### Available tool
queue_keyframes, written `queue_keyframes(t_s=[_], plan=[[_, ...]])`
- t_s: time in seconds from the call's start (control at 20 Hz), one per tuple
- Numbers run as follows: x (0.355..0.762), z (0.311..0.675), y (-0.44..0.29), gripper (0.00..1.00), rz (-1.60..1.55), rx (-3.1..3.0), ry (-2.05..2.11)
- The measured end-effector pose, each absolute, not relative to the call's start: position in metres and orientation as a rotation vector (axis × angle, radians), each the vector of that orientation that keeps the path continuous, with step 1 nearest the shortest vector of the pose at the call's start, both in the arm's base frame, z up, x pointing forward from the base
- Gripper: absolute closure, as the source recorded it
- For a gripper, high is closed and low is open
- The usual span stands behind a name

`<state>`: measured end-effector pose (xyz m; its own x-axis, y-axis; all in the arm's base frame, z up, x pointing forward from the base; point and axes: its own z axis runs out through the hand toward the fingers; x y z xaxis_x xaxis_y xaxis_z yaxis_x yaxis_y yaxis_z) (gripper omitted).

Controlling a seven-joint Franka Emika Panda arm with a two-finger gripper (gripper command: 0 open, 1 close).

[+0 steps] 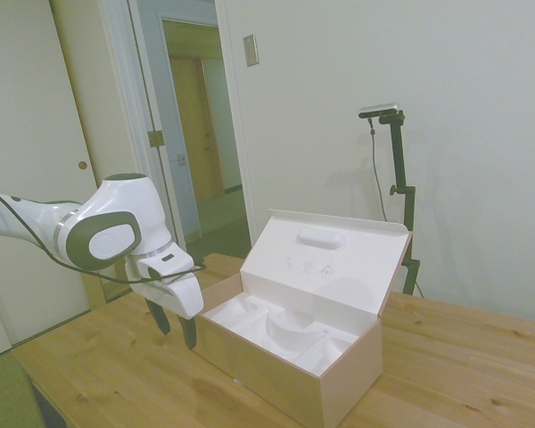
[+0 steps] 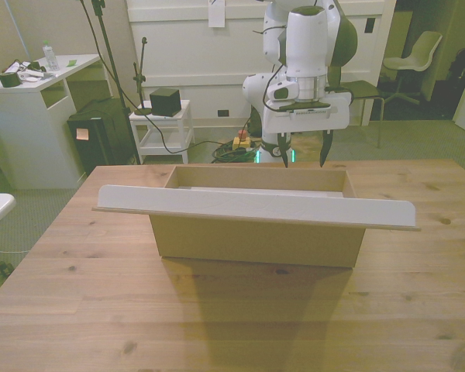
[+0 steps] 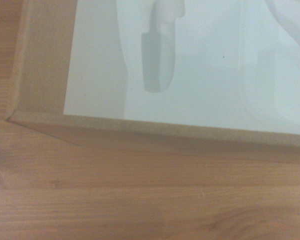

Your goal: Close the box

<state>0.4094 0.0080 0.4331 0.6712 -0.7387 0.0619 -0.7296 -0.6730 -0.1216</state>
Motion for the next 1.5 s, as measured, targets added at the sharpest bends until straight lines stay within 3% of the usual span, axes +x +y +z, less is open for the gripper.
queue_keyframes(t_s=[0.3, 0.55, 0.7, 0.9, 1.15, 1.5], plan=[[0.398, 0.457, -0.008, 0.0, -0.243, -2.761, 1.225], [0.363, 0.538, -0.012, 0.0, -0.469, -2.689, 1.173], [0.362, 0.589, -0.012, 0.0, -0.606, -2.64, 1.136], [0.389, 0.647, -0.014, 0.0, -0.781, -2.578, 1.081], [0.446, 0.694, -0.011, 0.0, -0.905, -2.552, 1.051], [0.534, 0.722, -0.049, 0.0, -0.929, -2.519, 1.122]])
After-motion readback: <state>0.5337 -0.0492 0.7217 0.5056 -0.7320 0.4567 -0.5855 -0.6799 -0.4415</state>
